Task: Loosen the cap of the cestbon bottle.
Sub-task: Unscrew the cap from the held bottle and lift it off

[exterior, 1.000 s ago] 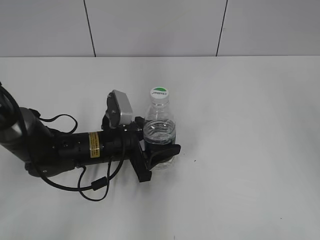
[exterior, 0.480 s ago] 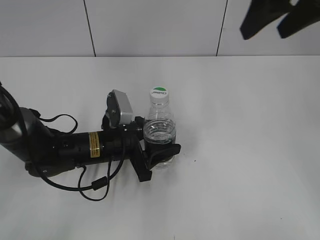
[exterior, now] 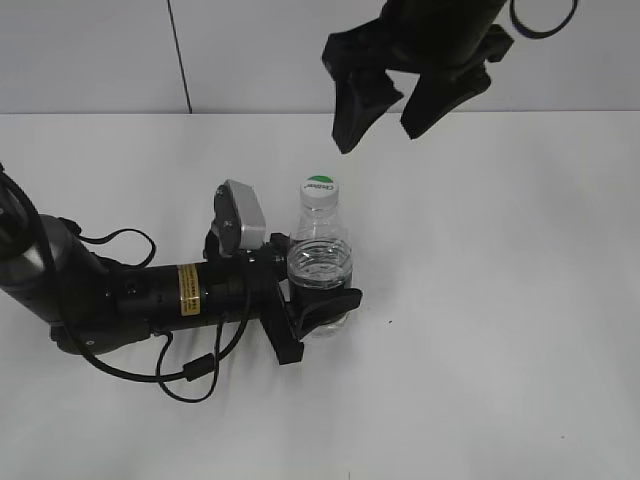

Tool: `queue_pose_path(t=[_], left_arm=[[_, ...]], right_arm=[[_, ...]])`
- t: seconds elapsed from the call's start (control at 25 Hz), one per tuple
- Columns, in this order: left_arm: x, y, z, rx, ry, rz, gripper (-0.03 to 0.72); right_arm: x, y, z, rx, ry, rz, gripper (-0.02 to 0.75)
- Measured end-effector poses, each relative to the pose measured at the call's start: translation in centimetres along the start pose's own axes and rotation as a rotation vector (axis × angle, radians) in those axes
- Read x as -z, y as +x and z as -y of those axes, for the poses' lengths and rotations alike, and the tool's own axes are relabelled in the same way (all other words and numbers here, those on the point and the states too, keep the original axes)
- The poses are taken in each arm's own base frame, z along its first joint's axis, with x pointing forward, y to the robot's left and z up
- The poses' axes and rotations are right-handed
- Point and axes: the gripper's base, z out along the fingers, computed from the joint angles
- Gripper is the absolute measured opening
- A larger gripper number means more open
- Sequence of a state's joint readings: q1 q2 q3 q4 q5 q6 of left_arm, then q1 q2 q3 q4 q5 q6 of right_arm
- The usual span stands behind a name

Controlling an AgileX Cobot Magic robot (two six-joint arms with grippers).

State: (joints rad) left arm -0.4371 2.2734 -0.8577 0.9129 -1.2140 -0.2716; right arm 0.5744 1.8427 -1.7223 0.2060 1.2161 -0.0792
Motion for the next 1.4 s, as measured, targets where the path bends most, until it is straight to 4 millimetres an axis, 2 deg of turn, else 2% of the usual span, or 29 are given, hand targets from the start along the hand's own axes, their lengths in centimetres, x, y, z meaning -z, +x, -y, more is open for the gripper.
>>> queue_pose_path(t=[0.2, 0.68, 0.96, 1.2, 1.4], left_arm=[[0.0, 0.0, 0.0, -0.024, 0.001, -0.001, 0.403], [0.0, 0.0, 0.0, -0.040, 0.002, -0.001, 0.403], [0.0, 0.0, 0.0, -0.041, 0.002, -0.002, 0.403], [0.0, 0.0, 0.0, -0.041, 0.002, -0.002, 0.403], [0.0, 0.0, 0.0, -0.041, 0.002, -0.002, 0.402]], right_arm=[[-2.7, -0.6, -1.1, 0.025, -0.013, -0.053, 0.590], [-5.5, -0.8, -2.6, 0.044, -0.050, -0.108, 0.590], [-5.7, -0.7, -3.1, 0.082, -0.018, -0.116, 0.588], [-5.7, -0.7, -3.1, 0.084, -0.011, -0.116, 0.531], [-5.7, -0.7, -3.1, 0.085, -0.010, -0.117, 0.516]])
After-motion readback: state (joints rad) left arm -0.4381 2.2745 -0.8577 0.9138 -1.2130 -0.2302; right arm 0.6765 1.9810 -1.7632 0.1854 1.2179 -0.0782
